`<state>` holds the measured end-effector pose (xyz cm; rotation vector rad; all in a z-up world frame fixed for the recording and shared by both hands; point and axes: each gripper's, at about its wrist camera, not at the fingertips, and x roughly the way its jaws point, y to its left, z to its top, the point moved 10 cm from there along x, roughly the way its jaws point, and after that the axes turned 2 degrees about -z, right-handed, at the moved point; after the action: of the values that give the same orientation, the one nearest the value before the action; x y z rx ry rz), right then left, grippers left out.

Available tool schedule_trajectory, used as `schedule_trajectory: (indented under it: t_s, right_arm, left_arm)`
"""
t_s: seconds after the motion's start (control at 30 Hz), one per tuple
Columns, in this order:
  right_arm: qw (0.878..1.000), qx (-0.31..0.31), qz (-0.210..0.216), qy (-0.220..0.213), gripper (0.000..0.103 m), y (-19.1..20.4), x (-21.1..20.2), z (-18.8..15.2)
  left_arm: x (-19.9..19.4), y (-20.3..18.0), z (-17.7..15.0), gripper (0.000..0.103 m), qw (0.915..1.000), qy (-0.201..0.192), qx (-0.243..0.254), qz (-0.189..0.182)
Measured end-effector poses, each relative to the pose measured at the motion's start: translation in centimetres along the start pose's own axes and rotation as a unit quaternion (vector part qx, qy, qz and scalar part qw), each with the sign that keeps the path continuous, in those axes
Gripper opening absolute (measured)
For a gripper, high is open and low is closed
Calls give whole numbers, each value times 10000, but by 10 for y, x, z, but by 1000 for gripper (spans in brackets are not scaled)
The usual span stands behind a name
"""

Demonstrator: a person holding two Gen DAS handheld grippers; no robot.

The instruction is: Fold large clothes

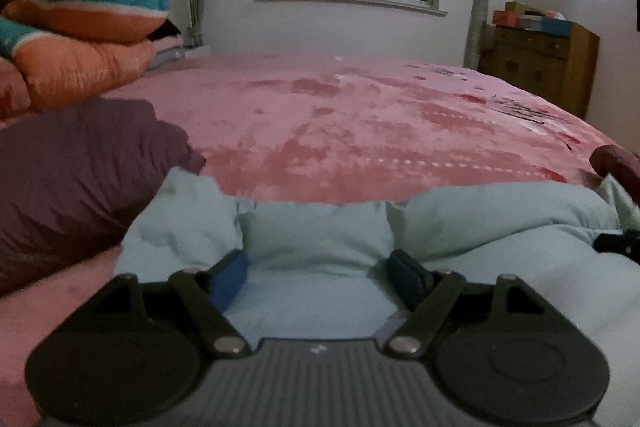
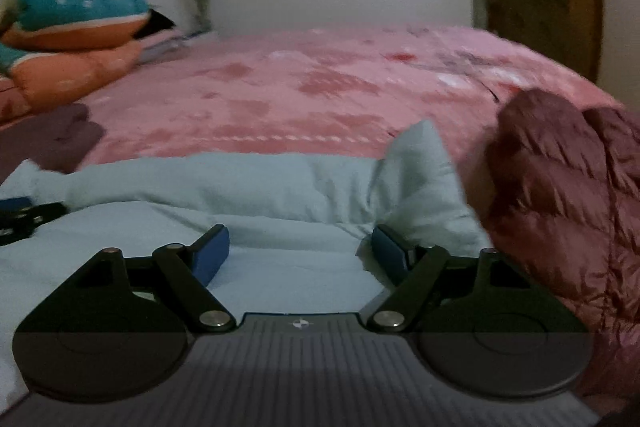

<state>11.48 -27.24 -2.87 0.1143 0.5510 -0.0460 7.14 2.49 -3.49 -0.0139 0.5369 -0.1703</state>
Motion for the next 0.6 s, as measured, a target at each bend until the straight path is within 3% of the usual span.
schedule_trajectory:
  t_s: [0.13,0.47,0.6]
  right_arm:
    - [9994,237,62,236,96,-13,19,-5]
    - [9996,-144,-90,234,102,1,39,-16]
    - [9994,-239,-132,205,103,0,28,-15]
  left_arm:
    - [11,-4,-12,81,9999,8,-32,-105]
    - [32,-4,-22,84,9988,234,-267,-335]
    - [34,-4,-23,86,9982,266,-342,-410]
